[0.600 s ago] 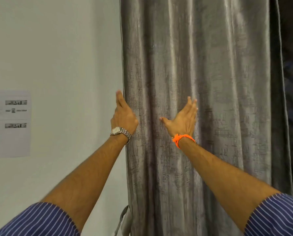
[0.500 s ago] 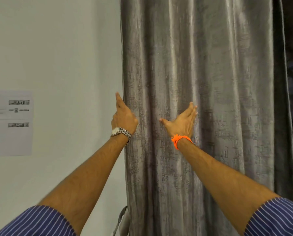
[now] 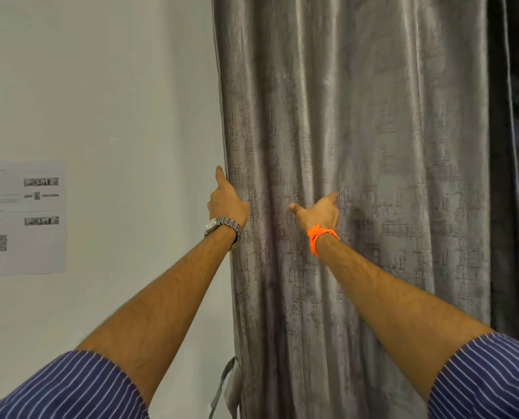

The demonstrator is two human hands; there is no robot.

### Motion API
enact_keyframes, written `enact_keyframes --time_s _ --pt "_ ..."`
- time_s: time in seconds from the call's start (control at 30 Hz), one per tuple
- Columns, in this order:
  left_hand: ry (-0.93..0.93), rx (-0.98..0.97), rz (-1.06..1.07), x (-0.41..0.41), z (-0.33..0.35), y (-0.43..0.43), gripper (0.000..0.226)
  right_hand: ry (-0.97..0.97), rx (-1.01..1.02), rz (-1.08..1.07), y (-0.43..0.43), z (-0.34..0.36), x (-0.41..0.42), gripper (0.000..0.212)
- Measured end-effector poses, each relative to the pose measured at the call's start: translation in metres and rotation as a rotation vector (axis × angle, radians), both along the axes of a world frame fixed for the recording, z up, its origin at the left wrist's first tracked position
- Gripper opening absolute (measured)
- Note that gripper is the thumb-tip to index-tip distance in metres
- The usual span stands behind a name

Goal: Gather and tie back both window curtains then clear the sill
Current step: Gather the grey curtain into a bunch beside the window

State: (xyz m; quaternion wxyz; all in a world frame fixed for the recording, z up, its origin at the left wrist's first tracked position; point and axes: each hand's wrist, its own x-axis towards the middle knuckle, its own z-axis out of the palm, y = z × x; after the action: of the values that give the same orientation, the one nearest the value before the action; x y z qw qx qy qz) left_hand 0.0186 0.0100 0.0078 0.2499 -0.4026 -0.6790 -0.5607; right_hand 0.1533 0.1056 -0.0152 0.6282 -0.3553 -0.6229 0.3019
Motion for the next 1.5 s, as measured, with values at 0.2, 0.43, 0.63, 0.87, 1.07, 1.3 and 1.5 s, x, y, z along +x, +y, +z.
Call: enact_keyframes --time_s 0.2,0.43,0.63,0.87,1.07,1.3,1.5 --pt "0.021 -0.036 -0.025 0.000 -0.002 0.004 0.080 -0.111 0.054 -0.062 -0.004 -0.001 0.003 0.018" --pt "0.022 -0.077 -0.047 0.007 -0.005 0.008 0.073 -0.141 0.121 -0.021 -0.009 -0.001 -0.003 0.024" --pt "-0.023 -0.060 -0.144 0.029 -0.006 0.013 0.065 -0.181 0.141 0.021 -0.019 0.003 0.000 0.021" --pt "-0.084 -0.060 -0.295 0.055 -0.003 0.020 0.038 -0.251 0.169 0.149 -0.037 0.011 0.004 0.016" --pt "-0.223 -0.045 -0.574 0.067 0.003 0.022 0.045 -0.359 0.245 0.279 -0.043 0.009 0.013 0.029" --pt "-0.310 -0.181 -0.695 0.068 0.002 0.027 0.083 -0.379 0.201 0.329 -0.043 -0.002 0.016 0.022" --pt "-0.152 -0.124 -0.339 0.072 0.002 0.034 0.020 -0.396 0.198 0.419 -0.034 -0.012 0.022 0.050"
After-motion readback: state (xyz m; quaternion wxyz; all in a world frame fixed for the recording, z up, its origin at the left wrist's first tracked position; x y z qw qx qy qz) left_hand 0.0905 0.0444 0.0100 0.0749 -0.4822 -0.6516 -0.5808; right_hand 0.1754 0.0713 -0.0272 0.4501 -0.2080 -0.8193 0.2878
